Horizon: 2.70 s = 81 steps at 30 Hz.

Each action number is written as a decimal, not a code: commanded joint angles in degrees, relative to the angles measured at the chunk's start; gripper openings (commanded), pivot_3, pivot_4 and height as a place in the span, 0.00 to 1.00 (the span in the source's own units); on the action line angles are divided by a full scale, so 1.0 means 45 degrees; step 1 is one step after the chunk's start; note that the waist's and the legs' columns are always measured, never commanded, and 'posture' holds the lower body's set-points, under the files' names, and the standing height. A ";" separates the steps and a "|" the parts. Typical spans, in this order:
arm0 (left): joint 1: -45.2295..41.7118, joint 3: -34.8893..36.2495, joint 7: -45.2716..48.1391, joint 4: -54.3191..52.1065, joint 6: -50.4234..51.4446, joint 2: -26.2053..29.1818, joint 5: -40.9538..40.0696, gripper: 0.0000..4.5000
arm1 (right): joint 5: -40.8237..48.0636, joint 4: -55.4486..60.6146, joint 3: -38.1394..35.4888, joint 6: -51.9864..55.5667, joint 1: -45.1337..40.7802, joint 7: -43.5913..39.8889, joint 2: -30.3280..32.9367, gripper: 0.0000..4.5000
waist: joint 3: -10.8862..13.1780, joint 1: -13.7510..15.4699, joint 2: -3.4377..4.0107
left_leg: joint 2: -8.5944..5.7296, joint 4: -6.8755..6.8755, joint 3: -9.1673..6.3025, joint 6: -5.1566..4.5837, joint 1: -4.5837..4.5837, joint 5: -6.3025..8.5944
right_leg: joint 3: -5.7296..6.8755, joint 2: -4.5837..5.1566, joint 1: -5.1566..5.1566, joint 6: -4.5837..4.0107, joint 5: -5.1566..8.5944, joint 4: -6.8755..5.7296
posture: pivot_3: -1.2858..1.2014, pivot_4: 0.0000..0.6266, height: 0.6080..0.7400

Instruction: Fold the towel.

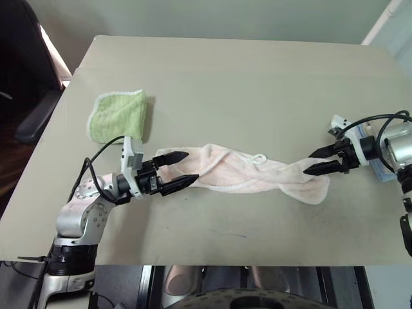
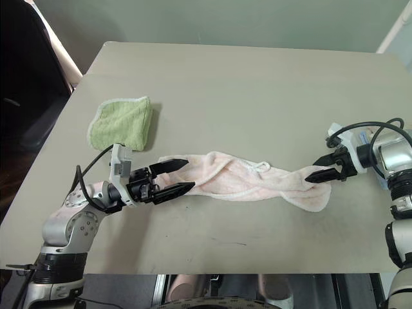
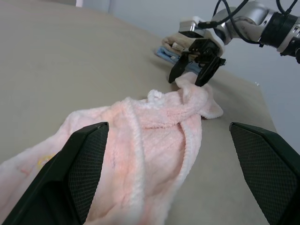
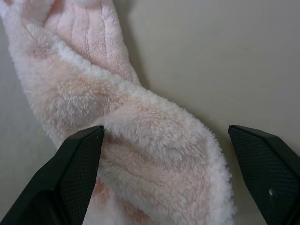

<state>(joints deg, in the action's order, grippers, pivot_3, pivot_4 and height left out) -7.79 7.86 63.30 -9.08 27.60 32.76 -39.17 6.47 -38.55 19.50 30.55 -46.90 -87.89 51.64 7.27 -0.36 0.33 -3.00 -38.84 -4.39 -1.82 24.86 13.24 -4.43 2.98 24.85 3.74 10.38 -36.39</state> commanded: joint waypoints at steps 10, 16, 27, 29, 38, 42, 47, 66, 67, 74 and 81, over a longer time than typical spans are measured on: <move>-0.0262 0.0105 -0.0180 -0.0739 0.0211 0.0236 -0.0373 0.99 | 0.0376 -0.0526 0.0101 0.1377 -0.0897 -0.1025 -0.0393 1.00 | 0.0002 0.0001 -0.0002 | 0.0029 0.0180 -0.0002 0.0191 -0.0085 -0.0060 | 0.0010 -0.0010 0.0027 -0.0126 -0.0001 -0.0091 | 0.52 0.24 0.91; -0.0275 0.0069 -0.0178 -0.0717 0.0166 0.0203 -0.0290 0.99 | 0.1494 0.0875 0.0669 0.2263 -0.0797 -0.1026 0.0041 1.00 | 0.0006 0.0004 0.0001 | 0.0120 0.0183 0.0001 0.0177 -0.0081 -0.0110 | 0.0014 -0.0099 0.0045 -0.0173 0.0019 -0.0103 | 0.52 0.24 0.91; -0.0092 -0.0036 -0.0079 -0.0502 -0.0193 0.0075 -0.0034 1.00 | 0.2114 0.1690 0.1029 0.2545 -0.0727 -0.1025 0.0600 0.24 | 0.0007 0.0016 -0.0001 | 0.0181 0.0199 -0.0004 0.0306 -0.0080 -0.0155 | 0.0020 -0.0162 0.0071 -0.0247 0.0068 -0.0118 | 0.52 0.24 0.91; -0.0101 -0.0042 -0.0037 -0.0414 -0.0273 0.0077 -0.0013 1.00 | 0.2074 0.1802 0.1095 0.2355 -0.0615 -0.1025 0.0686 0.24 | 0.0007 0.0015 -0.0001 | 0.0181 0.0199 -0.0005 0.0276 -0.0080 -0.0136 | 0.0020 -0.0162 0.0073 -0.0248 0.0068 -0.0118 | 0.52 0.24 0.91; -0.0090 -0.0119 0.0083 -0.0237 -0.0535 0.0009 0.0098 1.00 | 0.2287 0.2398 0.0927 0.2238 -0.0476 -0.1025 0.1041 0.24 | 0.0007 0.0015 -0.0001 | 0.0182 0.0194 -0.0006 0.0180 -0.0081 -0.0080 | 0.0022 -0.0162 0.0074 -0.0249 0.0068 -0.0125 | 0.52 0.24 0.91; -0.0091 -0.0169 0.0159 -0.0159 -0.0656 -0.0045 0.0175 1.00 | 0.2142 0.2558 0.0378 0.1689 -0.0286 -0.1025 0.1003 0.24 | 0.0007 0.0014 -0.0001 | 0.0182 0.0193 -0.0005 0.0179 -0.0081 -0.0079 | 0.0022 -0.0162 0.0073 -0.0249 0.0067 -0.0125 | 0.52 0.24 0.91; -0.0211 -0.0311 0.0196 0.0005 -0.0816 -0.0118 0.0227 1.00 | 0.2367 0.2919 -0.0272 0.0963 0.0319 -0.1025 0.1011 0.37 | 0.0007 0.0015 -0.0001 | 0.0182 0.0192 -0.0007 0.0177 -0.0079 -0.0078 | 0.0024 -0.0162 0.0073 -0.0249 0.0068 -0.0124 | 0.52 0.24 0.91; -0.0196 -0.0423 0.0196 -0.0042 -0.0819 -0.0085 0.0197 1.00 | 0.3531 0.4630 -0.0025 0.1817 0.1087 -0.1025 0.2259 0.82 | 0.0008 0.0017 -0.0002 | 0.0181 0.0186 -0.0005 0.0190 -0.0075 -0.0092 | 0.0025 -0.0162 0.0071 -0.0246 0.0069 -0.0125 | 0.52 0.24 0.91; -0.0149 -0.0450 0.0251 0.0041 -0.0912 -0.0100 0.0261 1.00 | 0.3675 0.4967 -0.0012 0.1793 0.1269 -0.1026 0.2474 0.82 | 0.0008 0.0019 -0.0002 | 0.0181 0.0185 -0.0005 0.0191 -0.0073 -0.0092 | 0.0025 -0.0162 0.0071 -0.0244 0.0070 -0.0123 | 0.52 0.24 0.91; 0.0003 -0.0650 0.0455 0.0111 -0.1098 -0.0282 0.0402 1.00 | 0.4183 0.6102 0.0049 0.1884 0.1987 -0.1025 0.3173 0.82 | 0.0011 0.0036 -0.0008 | 0.0180 0.0177 -0.0002 0.0194 -0.0070 -0.0092 | 0.0024 -0.0162 0.0067 -0.0230 0.0080 -0.0120 | 0.52 0.24 0.91; -0.0123 -0.0774 0.0257 -0.0111 -0.0944 -0.0436 0.0339 1.00 | 0.3465 0.5963 -0.0201 0.0622 0.2473 -0.1025 0.2962 0.82 | 0.0011 0.0037 -0.0010 | 0.0180 0.0178 -0.0006 0.0181 -0.0074 -0.0093 | 0.0025 -0.0164 0.0063 -0.0230 0.0079 -0.0123 | 0.52 0.24 0.91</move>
<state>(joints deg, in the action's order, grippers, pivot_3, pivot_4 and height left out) -7.81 4.43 64.59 -7.70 23.70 30.90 -37.06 23.10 -12.01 20.16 35.63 -36.01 -91.62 65.03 7.32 -0.20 0.29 -2.19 -38.06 -4.42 -1.03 24.54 12.83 -4.31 2.24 25.14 2.71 10.73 -36.94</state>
